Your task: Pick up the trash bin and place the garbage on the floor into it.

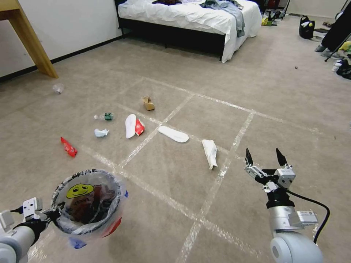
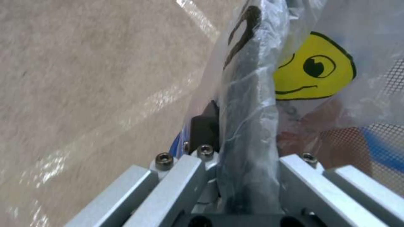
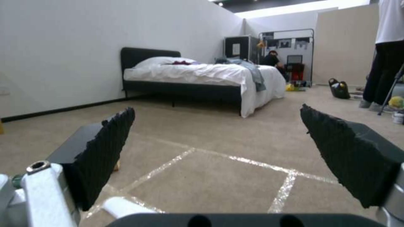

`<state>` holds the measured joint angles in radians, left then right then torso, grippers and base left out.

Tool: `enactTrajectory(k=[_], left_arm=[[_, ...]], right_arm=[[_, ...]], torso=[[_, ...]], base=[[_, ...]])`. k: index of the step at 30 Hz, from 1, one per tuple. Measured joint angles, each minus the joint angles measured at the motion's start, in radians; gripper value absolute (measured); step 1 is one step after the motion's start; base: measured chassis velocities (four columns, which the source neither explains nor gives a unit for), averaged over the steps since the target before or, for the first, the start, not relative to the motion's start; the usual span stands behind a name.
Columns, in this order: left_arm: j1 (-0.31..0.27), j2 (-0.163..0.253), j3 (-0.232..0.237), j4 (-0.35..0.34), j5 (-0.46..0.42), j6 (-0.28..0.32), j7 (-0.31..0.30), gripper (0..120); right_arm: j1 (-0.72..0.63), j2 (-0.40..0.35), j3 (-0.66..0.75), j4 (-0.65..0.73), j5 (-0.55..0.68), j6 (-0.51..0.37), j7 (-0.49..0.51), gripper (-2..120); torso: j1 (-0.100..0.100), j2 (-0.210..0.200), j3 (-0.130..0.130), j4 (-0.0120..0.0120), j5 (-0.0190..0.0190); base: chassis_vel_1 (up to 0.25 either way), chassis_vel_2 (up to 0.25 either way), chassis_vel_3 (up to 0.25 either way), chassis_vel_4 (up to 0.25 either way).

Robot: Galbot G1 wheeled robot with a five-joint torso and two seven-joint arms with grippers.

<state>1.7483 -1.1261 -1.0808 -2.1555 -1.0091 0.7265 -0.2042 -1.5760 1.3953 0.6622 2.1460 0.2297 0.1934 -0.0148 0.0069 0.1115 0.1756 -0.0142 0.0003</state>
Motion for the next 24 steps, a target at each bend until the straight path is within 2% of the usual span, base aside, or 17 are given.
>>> enactTrajectory(k=[16, 24], left_arm=[[-0.003, 0.003, 0.000, -0.001, -0.002, -0.001, -0.003, 1], [-0.001, 0.001, 0.006, 0.000, 0.003, -0.003, -0.001, 1]], right_arm=[[0.010, 0.003, -0.006, -0.006, -0.001, -0.002, 0.007, 100], [0.002, 0.002, -0.005, -0.002, -0.003, 0.001, 0.009, 100]], torso=[[0.000, 0.000, 0.000, 0.0000, -0.0002], [0.000, 0.000, 0.000, -0.0001, -0.0003]], base=[[-0.194, 0.195, 0.196, -0.201], [-0.132, 0.131, 0.131, -0.130]])
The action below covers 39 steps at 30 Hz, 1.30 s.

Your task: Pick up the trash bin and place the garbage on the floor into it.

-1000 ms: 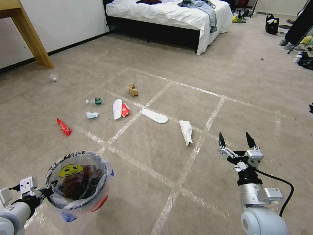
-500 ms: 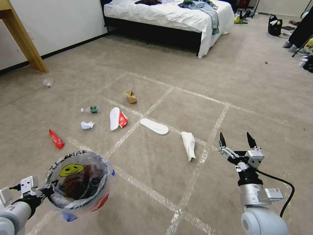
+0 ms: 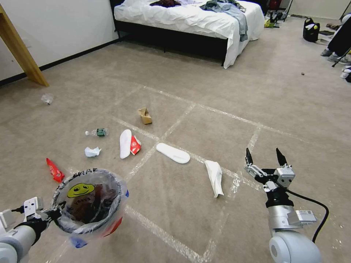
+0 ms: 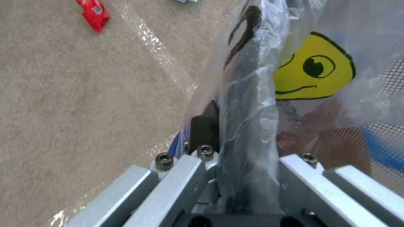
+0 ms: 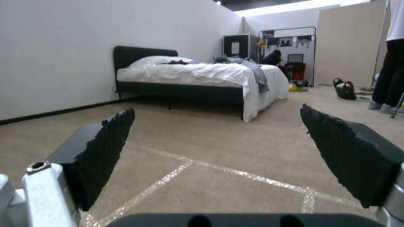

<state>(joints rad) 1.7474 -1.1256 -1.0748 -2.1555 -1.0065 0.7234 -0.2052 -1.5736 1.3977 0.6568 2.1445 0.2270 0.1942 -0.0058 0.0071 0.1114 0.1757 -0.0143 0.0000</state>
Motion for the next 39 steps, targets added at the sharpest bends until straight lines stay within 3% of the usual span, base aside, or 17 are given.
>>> enactTrajectory(k=[15, 28, 39], left_arm=[[0.019, -0.009, -0.008, -0.005, 0.008, -0.007, 0.009, 1], [-0.006, -0.016, 0.013, 0.018, 0.022, -0.009, 0.007, 1], [-0.018, -0.022, 0.019, 0.037, 0.028, -0.012, 0.009, 1]], right_arm=[[-0.007, -0.001, 0.000, 0.003, -0.006, 0.006, -0.001, 100], [0.009, -0.012, 0.002, -0.017, -0.005, 0.009, 0.010, 100], [0.045, -0.028, -0.015, -0.036, -0.007, -0.061, 0.070, 100]], torso=[[0.000, 0.000, 0.000, 0.0000, 0.0000], [0.000, 0.000, 0.000, -0.0001, 0.0000], [0.000, 0.000, 0.000, 0.0001, 0.0000]], base=[[-0.084, 0.081, 0.085, -0.086], [-0.052, 0.059, 0.054, -0.061], [0.000, 0.000, 0.000, 0.000]])
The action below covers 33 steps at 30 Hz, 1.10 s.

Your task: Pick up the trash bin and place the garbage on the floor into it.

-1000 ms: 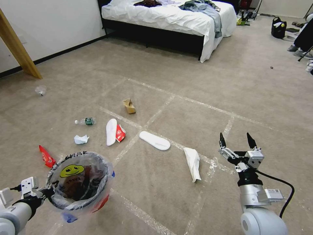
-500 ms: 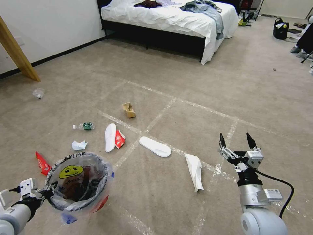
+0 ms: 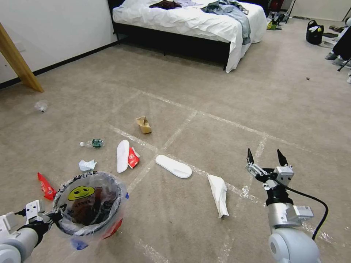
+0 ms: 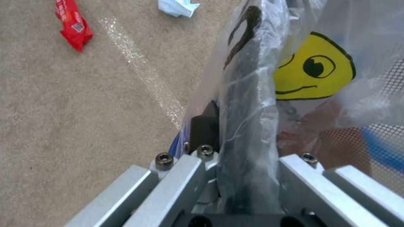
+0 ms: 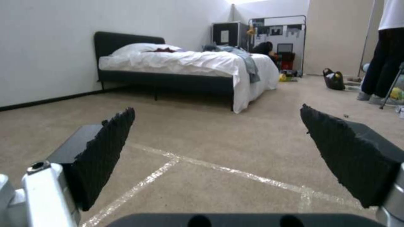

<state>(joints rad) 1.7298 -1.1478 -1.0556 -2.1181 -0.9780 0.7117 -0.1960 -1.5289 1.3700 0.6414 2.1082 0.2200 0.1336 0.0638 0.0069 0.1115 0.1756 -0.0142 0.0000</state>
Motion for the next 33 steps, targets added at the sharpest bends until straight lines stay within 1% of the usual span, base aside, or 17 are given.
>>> enactTrajectory(k=[8, 14, 23, 29, 33], left_arm=[[-0.014, 0.002, 0.006, 0.009, 0.000, -0.001, 0.000, 1], [-0.016, 0.003, 0.010, 0.010, 0.002, -0.001, 0.000, 1], [-0.011, 0.008, 0.003, 0.011, -0.001, -0.002, 0.001, 1], [-0.008, 0.009, 0.000, 0.011, -0.002, -0.003, 0.002, 1], [-0.007, 0.007, 0.000, 0.011, -0.001, -0.005, 0.003, 1]], right_arm=[[-0.005, 0.001, 0.005, -0.001, 0.010, 0.030, -0.030, 100], [-0.007, 0.004, 0.011, -0.005, 0.020, 0.036, -0.059, 100], [-0.004, 0.012, 0.007, -0.009, 0.020, 0.038, -0.071, 100], [-0.003, 0.013, 0.007, -0.012, 0.018, 0.038, -0.072, 100], [0.001, 0.011, 0.004, -0.024, 0.009, 0.031, -0.047, 100]], torso=[[0.000, 0.000, 0.000, -0.0001, 0.0000], [0.000, 0.000, 0.000, -0.0001, 0.0000], [0.000, 0.000, 0.000, 0.0000, 0.0000], [0.000, 0.000, 0.000, 0.0000, 0.0000], [0.000, 0.000, 0.000, -0.0003, -0.0001]], base=[[0.000, 0.000, 0.000, 0.000], [0.000, 0.000, 0.000, 0.000], [0.000, 0.000, 0.000, 0.000], [-0.080, 0.096, 0.085, -0.087], [-0.123, 0.130, 0.128, -0.114]])
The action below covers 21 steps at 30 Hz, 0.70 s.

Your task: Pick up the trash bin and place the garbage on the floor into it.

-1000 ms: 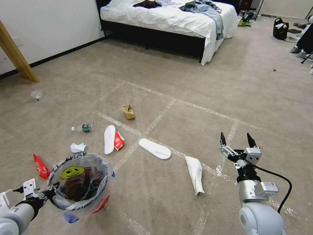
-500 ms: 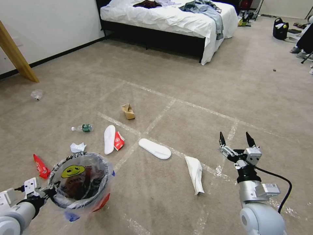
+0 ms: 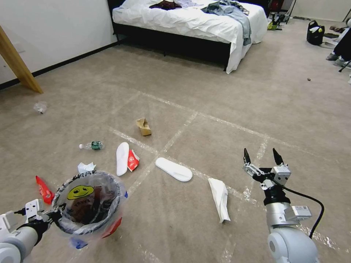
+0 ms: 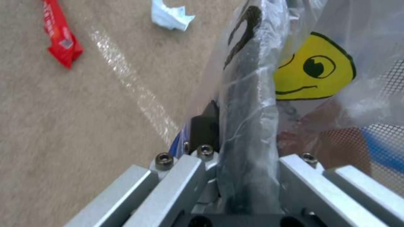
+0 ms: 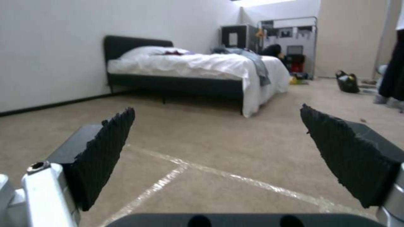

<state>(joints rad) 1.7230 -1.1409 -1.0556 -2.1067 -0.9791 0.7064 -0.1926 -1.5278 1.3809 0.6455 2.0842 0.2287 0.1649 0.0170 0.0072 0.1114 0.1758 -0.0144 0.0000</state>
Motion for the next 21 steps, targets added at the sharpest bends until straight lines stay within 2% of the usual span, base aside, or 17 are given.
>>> enactTrajectory(k=[2, 3, 4, 7, 8, 10, 11, 13, 16, 18, 19, 20, 21], left_arm=[[0.001, -0.001, 0.001, 0.000, 0.001, -0.001, 0.000, 1], [0.001, -0.001, 0.003, 0.000, 0.003, -0.001, 0.001, 1], [0.001, -0.001, 0.003, 0.000, 0.003, -0.001, 0.001, 1], [-0.001, -0.001, 0.012, 0.002, 0.009, -0.006, 0.001, 1], [-0.001, -0.001, 0.012, 0.002, 0.009, -0.006, 0.001, 1], [-0.011, 0.004, 0.022, 0.006, 0.010, -0.007, 0.001, 1], [-0.011, 0.004, 0.022, 0.006, 0.010, -0.007, 0.001, 1], [-0.019, 0.010, 0.030, 0.008, 0.010, -0.007, 0.001, 1], [-0.019, 0.011, 0.030, 0.009, 0.010, -0.007, 0.001, 1], [-0.023, 0.016, 0.033, 0.009, 0.011, -0.006, 0.000, 1], [-0.023, 0.016, 0.033, 0.009, 0.011, -0.006, 0.000, 1], [-0.029, 0.021, 0.037, 0.009, 0.010, -0.004, -0.002, 1], [-0.029, 0.021, 0.037, 0.009, 0.010, -0.004, -0.002, 1]], right_arm=[[0.001, -0.004, -0.002, -0.008, -0.008, -0.016, 0.019, 100], [0.002, -0.011, -0.011, -0.022, -0.019, -0.075, 0.073, 100], [0.002, -0.011, -0.011, -0.022, -0.019, -0.075, 0.073, 100], [0.005, -0.039, -0.045, -0.053, 0.027, -0.308, 0.222, 100], [0.005, -0.039, -0.045, -0.053, 0.027, -0.308, 0.222, 100], [0.008, -0.052, -0.061, -0.084, 0.076, -0.415, 0.279, 100], [0.008, -0.052, -0.061, -0.084, 0.076, -0.415, 0.279, 100], [0.025, -0.065, -0.084, -0.138, 0.138, -0.545, 0.326, 100], [0.041, -0.071, -0.101, -0.176, 0.156, -0.594, 0.334, 100], [0.092, -0.080, -0.151, -0.262, 0.202, -0.680, 0.369, 100], [0.092, -0.080, -0.151, -0.262, 0.202, -0.680, 0.369, 100], [0.135, -0.078, -0.193, -0.332, 0.244, -0.743, 0.398, 100], [0.135, -0.078, -0.193, -0.332, 0.244, -0.743, 0.398, 100]], torso=[[0.000, 0.000, 0.000, 0.0000, -0.0001], [0.000, 0.000, 0.000, 0.0001, 0.0000], [0.000, 0.000, 0.000, 0.0001, 0.0000], [0.000, 0.000, 0.000, 0.0003, 0.0000], [0.000, 0.000, 0.000, 0.0003, 0.0000], [0.000, 0.000, 0.000, 0.0002, 0.0001], [0.000, 0.000, 0.000, 0.0002, 0.0001], [0.000, 0.000, 0.000, -0.0001, 0.0001], [0.000, 0.000, 0.000, 0.0000, 0.0001], [0.000, 0.000, 0.000, 0.0003, -0.0001], [0.000, 0.000, 0.000, 0.0003, -0.0001], [0.000, 0.000, 0.000, 0.0001, 0.0001], [0.000, 0.000, 0.000, 0.0001, 0.0001]], base=[[-0.078, 0.064, 0.073, -0.086], [-0.026, 0.064, 0.013, -0.026], [-0.026, 0.064, 0.013, -0.026], [0.000, 0.000, 0.000, 0.000], [0.000, 0.000, 0.000, 0.000], [0.000, 0.000, 0.000, 0.000], [0.000, 0.000, 0.000, 0.000], [0.000, 0.000, 0.000, 0.000], [0.000, 0.000, 0.000, 0.000], [0.000, 0.000, 0.000, 0.000], [0.000, 0.000, 0.000, 0.000], [0.000, 0.000, 0.000, 0.000], [0.000, 0.000, 0.000, 0.000]])
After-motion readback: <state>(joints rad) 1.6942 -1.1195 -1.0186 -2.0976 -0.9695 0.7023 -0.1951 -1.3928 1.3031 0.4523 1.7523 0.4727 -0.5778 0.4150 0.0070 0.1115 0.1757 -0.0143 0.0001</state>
